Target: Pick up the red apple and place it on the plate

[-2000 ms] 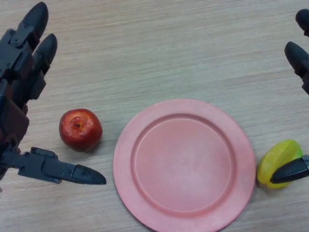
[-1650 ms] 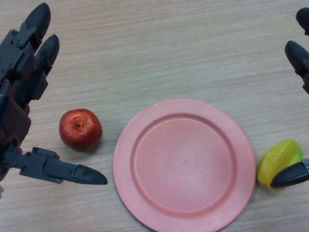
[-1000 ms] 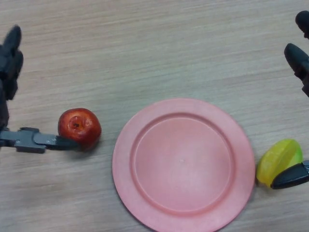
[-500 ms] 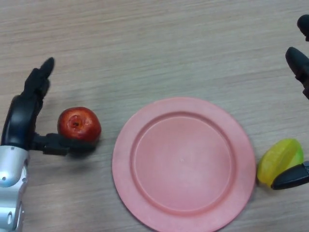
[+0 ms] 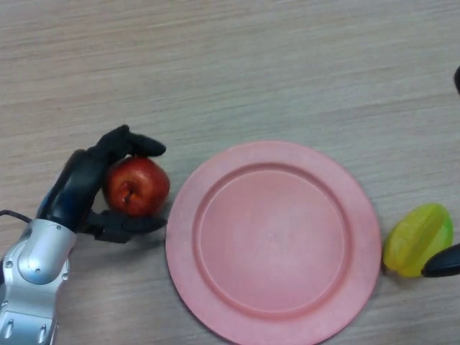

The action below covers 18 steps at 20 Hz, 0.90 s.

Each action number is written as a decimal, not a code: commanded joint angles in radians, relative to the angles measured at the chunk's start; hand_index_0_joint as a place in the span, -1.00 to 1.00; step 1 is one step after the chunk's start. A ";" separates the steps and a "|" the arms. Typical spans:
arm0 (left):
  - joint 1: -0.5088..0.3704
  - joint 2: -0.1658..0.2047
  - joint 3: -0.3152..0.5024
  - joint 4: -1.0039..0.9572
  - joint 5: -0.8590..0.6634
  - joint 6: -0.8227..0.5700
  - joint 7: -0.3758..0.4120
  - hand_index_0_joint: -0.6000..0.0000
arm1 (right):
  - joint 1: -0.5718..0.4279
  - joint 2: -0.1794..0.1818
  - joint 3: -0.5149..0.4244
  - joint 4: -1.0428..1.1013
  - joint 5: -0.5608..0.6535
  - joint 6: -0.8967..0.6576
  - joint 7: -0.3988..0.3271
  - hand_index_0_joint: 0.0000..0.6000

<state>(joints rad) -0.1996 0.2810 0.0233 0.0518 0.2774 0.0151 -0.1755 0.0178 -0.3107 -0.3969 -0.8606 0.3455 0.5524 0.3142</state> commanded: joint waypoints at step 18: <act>0.181 -0.064 -0.139 -0.458 0.019 0.017 -0.114 1.00 | -0.062 -0.057 -0.059 -0.055 0.022 -0.090 -0.037 -1.00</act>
<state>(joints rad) 0.0091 0.1978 -0.1559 -0.3346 0.3195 0.1098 -0.2903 -0.0183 -0.3228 -0.4029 -0.8752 0.3432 0.5561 0.3069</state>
